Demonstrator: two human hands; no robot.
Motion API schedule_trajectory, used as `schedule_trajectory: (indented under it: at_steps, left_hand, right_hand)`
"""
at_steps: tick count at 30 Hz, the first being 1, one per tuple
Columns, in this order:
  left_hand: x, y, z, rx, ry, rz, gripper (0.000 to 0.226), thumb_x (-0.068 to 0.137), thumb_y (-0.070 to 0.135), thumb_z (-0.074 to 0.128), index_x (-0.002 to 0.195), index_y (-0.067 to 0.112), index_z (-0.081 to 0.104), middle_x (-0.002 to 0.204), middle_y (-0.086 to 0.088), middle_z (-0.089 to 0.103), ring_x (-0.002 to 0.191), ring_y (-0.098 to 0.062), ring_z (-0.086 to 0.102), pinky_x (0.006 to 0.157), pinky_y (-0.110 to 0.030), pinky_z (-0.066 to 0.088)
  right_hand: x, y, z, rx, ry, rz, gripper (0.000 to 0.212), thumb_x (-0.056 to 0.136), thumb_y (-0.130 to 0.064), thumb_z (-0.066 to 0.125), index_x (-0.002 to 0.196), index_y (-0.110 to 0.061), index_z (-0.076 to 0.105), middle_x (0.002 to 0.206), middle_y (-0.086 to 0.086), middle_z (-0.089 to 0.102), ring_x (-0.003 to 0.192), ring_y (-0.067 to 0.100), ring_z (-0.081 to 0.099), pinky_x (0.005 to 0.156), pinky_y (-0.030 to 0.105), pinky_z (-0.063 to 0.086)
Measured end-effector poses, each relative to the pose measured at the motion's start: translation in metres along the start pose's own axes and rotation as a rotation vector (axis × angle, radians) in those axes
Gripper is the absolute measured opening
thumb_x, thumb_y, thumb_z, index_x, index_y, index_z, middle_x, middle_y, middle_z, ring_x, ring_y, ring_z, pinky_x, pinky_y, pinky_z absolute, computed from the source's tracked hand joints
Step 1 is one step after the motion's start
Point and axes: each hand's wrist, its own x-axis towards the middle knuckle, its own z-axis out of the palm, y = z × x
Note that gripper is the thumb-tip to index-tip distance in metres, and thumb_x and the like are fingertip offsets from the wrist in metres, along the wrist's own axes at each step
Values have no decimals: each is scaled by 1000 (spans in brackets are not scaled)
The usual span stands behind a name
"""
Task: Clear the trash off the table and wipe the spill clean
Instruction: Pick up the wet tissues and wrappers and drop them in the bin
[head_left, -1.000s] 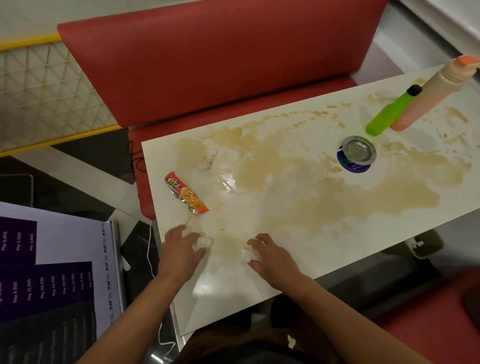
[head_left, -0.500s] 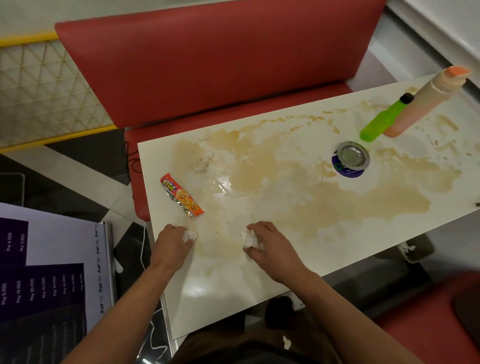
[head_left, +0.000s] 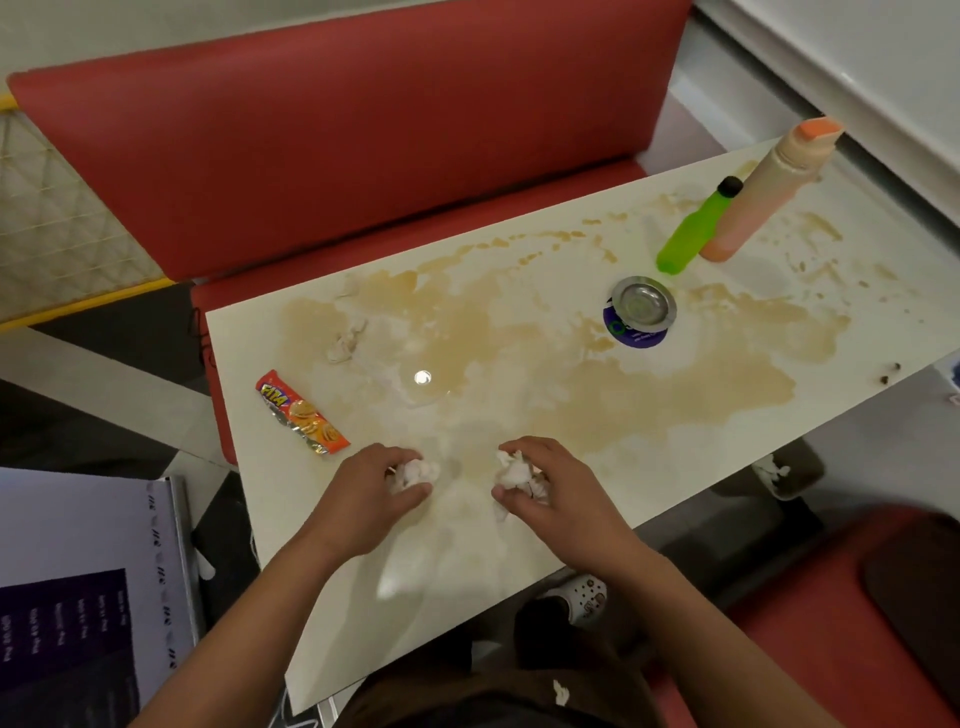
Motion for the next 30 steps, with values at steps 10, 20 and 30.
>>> schedule_trajectory:
  at_steps: [10,20,30]
  left_hand:
    - [42,123,80,-147,-157,87,32,83,37,81,113,33,72,108,20,71,91,4,66,70,-11,47]
    - [100,260,203,-66,-311,205,32,84,39,80,113,33,71,109,22,69,90,5,64,71,-11,46]
    - [146,386,340,3,-552,367,29,80,38,82,107,35,73,104,18,73,88,0,67,78,-20,53]
  right_hand:
    - [-30,64,-114,275,220,159,33,92,-36,74,124,-36,65,113,-12,71,98,3,68,86,24,54]
    - [-63,167,-248,376,430,234,38,90,-37,76,126,-29,67,113,-8,72,102,7,70,92,33,56]
    - [-132,265,-343,402,692,372,31,91,-32,77,121,-35,68,113,-16,73,106,-1,67,92,19,51]
